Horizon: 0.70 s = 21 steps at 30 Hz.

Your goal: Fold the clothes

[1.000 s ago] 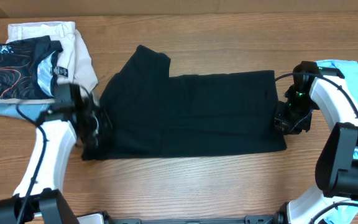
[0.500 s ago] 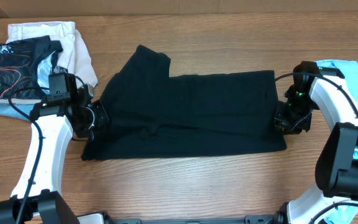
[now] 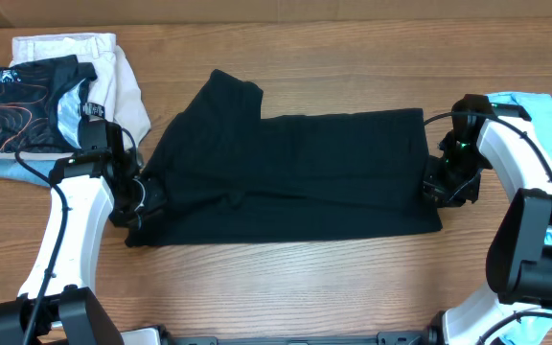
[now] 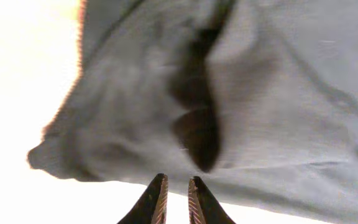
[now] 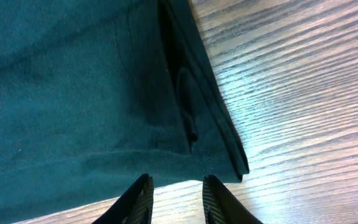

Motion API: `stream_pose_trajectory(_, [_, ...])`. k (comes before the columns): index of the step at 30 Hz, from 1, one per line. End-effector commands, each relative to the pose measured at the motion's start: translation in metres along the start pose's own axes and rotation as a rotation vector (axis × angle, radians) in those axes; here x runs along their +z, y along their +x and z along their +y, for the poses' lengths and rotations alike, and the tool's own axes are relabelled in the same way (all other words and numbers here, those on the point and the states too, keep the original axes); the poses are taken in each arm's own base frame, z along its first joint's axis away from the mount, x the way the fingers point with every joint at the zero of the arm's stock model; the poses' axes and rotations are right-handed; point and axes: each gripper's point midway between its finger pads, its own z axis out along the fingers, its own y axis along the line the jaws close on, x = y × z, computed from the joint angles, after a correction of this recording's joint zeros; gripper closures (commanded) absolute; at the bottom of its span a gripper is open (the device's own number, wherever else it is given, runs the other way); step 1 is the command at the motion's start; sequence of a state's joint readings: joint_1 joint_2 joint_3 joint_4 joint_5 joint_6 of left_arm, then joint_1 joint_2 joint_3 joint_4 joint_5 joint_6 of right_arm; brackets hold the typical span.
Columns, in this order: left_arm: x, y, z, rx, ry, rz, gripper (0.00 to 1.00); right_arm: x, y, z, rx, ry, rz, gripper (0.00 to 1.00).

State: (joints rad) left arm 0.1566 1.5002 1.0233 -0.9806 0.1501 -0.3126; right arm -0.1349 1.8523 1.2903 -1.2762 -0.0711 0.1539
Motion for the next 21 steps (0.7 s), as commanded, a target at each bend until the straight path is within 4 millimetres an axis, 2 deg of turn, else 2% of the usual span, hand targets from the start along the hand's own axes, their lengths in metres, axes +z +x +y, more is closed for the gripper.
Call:
stream_pose_trajectory(1, [0.002, -0.005, 0.017, -0.05, -0.098, -0.029, 0.85, -0.012, -0.005, 0.004, -0.005, -0.009, -0.042, 0.7])
stream_pose_trajectory(3, [-0.002, -0.014, 0.011, -0.051, -0.074, -0.058, 0.9, -0.012, -0.004, 0.003, -0.005, -0.008, -0.038, 0.7])
stream_pose_trajectory(4, [-0.006, -0.018, 0.005, -0.047, -0.047, -0.071, 0.96, -0.012, -0.004, 0.003, -0.005, -0.008, -0.037, 0.7])
stream_pose_trajectory(9, [-0.047, -0.052, -0.05, 0.056, 0.202, -0.181, 0.96, -0.012, -0.004, 0.004, -0.006, -0.008, -0.041, 0.7])
stream_pose_trajectory(12, [-0.063, -0.061, -0.076, 0.13, 0.314, -0.224, 0.96, -0.012, -0.005, 0.004, -0.006, -0.009, -0.044, 0.7])
stream_pose_trajectory(16, [-0.052, -0.056, -0.083, 0.195, 0.304, -0.201, 0.96, -0.012, -0.005, 0.004, -0.006, -0.01, -0.044, 0.7])
stream_pose_trajectory(21, [-0.015, -0.041, -0.081, 0.206, 0.272, -0.091, 0.96, -0.012, -0.004, 0.004, -0.005, -0.008, -0.039, 0.7])
